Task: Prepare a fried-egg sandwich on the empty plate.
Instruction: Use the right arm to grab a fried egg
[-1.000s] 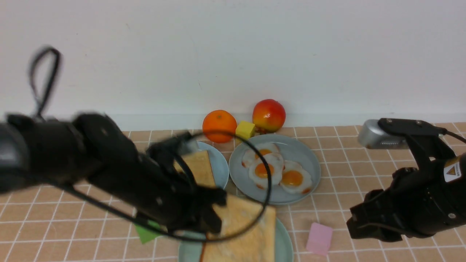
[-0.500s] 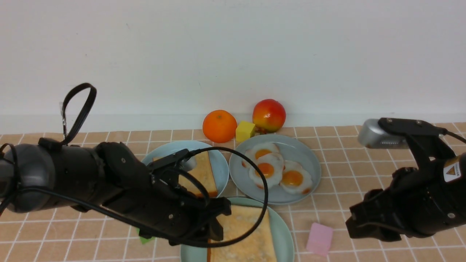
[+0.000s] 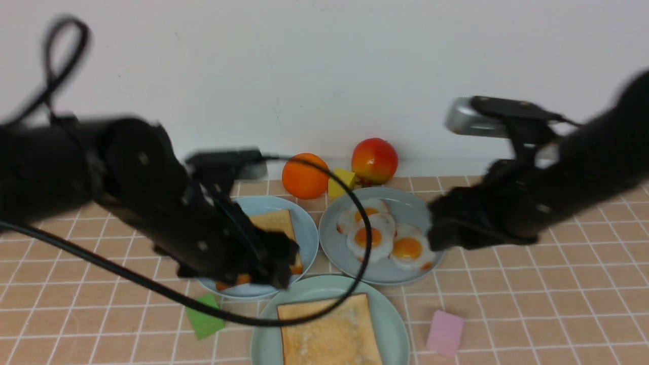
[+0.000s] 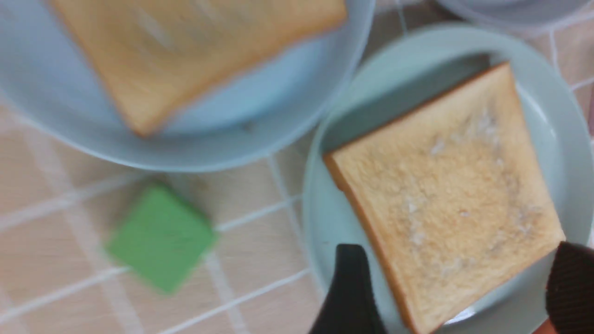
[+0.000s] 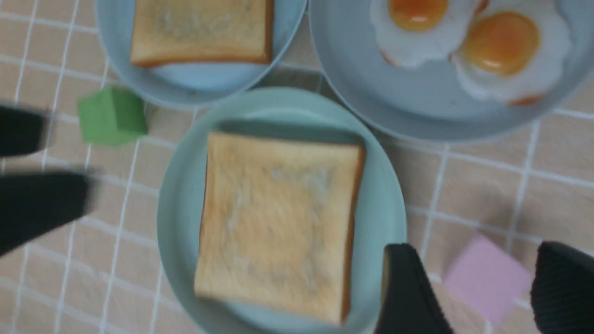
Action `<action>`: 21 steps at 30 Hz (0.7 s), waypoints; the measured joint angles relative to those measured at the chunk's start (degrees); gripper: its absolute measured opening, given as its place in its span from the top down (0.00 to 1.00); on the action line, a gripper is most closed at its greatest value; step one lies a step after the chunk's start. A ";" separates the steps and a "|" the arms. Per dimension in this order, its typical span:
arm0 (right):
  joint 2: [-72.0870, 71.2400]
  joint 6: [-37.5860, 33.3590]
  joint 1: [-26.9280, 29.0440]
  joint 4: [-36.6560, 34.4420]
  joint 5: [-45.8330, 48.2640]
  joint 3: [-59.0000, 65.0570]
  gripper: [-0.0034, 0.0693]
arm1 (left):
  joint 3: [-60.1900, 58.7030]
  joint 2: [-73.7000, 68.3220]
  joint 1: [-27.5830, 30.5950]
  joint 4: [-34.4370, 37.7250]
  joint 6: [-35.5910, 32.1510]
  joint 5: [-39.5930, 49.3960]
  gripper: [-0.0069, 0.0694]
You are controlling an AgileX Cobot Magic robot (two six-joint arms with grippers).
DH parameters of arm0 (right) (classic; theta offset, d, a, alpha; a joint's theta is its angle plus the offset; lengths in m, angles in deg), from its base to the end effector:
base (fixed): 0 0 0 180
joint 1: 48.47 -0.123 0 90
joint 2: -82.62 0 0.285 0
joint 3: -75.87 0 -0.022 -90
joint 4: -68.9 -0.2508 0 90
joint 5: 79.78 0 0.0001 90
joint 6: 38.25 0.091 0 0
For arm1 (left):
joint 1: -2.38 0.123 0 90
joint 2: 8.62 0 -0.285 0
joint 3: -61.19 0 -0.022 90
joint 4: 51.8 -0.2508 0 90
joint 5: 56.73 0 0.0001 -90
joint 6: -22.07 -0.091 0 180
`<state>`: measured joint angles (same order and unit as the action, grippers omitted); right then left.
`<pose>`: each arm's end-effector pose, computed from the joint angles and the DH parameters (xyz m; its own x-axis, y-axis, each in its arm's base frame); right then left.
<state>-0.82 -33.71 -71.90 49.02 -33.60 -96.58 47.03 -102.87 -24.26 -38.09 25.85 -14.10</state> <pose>0.2913 0.1506 0.2910 -0.9021 -0.0540 -0.4281 -0.2272 0.9029 0.3648 0.2710 -0.1523 0.2709 -0.8768 0.1735 -0.4485 0.3116 0.9154 -0.2550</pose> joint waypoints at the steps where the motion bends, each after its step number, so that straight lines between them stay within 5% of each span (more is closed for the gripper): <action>1: 2.00 0.14 0.67 -0.46 0.23 -1.19 0.43 | 0.55 1.66 0.00 -0.83 -0.02 1.06 0.28; 3: 5.02 0.31 1.87 -1.56 0.51 -3.95 0.43 | 0.87 3.89 0.00 -1.20 -0.61 2.05 0.35; 7: 14.32 0.49 6.06 -6.52 0.14 -10.74 0.43 | 0.68 11.41 0.00 0.73 -6.69 4.50 0.68; 8: 17.77 0.08 7.25 -8.66 0.00 -12.76 0.42 | -0.24 13.93 0.00 2.52 -9.97 4.30 0.83; 10: 21.03 -0.68 8.02 -10.48 -0.34 -14.47 0.42 | -1.67 16.45 0.00 4.26 -12.88 3.88 0.92; 21: 32.90 -7.23 8.59 -18.29 -4.29 -19.79 0.41 | -5.52 20.11 0.00 6.54 -16.63 2.90 0.93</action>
<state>32.09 -40.94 -63.31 30.73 -37.88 -116.37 41.51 -82.77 -24.26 -31.55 9.22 -11.20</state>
